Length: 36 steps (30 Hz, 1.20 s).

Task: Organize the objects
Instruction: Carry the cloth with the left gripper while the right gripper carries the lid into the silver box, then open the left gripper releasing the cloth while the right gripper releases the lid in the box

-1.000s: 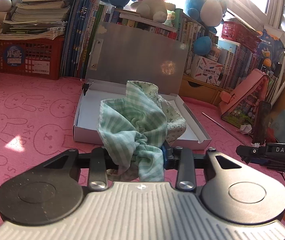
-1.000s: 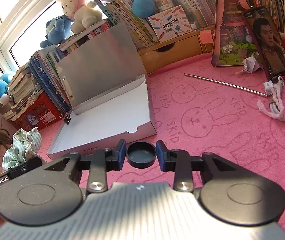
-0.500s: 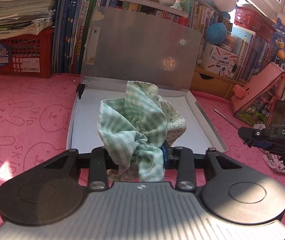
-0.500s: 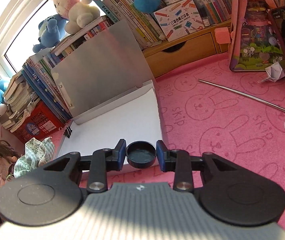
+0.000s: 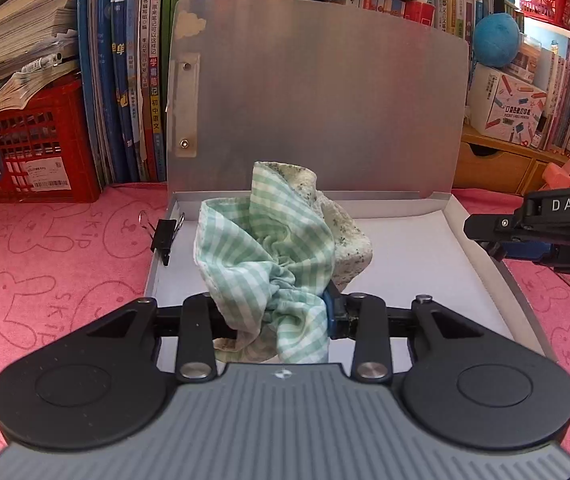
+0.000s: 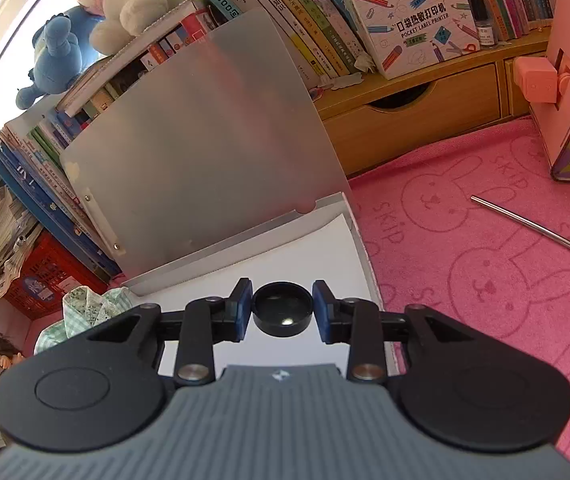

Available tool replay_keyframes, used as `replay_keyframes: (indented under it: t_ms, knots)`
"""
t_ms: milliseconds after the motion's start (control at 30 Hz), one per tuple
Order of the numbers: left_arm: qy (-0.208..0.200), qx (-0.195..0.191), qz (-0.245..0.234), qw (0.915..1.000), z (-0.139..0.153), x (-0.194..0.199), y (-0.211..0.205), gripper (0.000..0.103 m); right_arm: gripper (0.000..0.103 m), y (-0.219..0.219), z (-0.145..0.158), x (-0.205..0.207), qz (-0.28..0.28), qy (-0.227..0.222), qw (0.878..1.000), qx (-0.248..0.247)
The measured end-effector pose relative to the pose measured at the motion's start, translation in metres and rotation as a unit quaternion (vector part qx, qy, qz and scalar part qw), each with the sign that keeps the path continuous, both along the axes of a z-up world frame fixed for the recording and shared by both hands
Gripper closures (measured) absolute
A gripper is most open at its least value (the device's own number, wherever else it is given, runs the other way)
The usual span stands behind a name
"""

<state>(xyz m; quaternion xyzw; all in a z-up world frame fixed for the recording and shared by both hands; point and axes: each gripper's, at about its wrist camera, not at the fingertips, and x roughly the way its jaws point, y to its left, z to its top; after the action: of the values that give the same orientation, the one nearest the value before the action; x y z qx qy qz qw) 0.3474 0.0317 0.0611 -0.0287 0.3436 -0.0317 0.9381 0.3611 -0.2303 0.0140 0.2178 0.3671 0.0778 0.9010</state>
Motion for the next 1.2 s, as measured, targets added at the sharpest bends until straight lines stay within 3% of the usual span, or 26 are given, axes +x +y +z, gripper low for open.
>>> replay_keyframes:
  t_ms: [267,700,733,767,833,967,1200]
  knots:
    - [0.026,0.011,0.008,0.9996,-0.025,0.022,0.005,0.062,0.066,0.035,-0.018,0.021,0.025,0.010,0.998,-0.065]
    - [0.022,0.035,-0.001,0.9991,-0.038,0.024,0.000,0.061,0.063,0.047,-0.036,0.023,0.034,0.023,0.995,-0.094]
    - [0.021,0.037,-0.001,0.9991,-0.037,0.023,-0.001,0.059,0.062,0.047,-0.035,0.023,0.032,0.021,0.995,-0.094]
    - [0.019,0.039,0.000,0.9991,-0.036,0.022,-0.002,0.054,0.051,0.046,-0.035,0.021,0.028,0.020,0.995,-0.094]
    - [0.014,0.038,-0.002,0.9992,-0.032,0.017,-0.002,0.046,0.041,0.046,-0.034,0.018,0.023,0.011,0.995,-0.092]
    - [-0.003,0.048,-0.008,0.9988,-0.021,0.005,-0.005,0.035,0.038,0.044,-0.027,0.008,0.021,-0.002,0.995,-0.100]
    - [-0.031,0.061,-0.027,0.9973,0.003,-0.029,-0.011,0.029,0.036,0.037,0.000,-0.019,0.023,-0.035,0.991,-0.124]
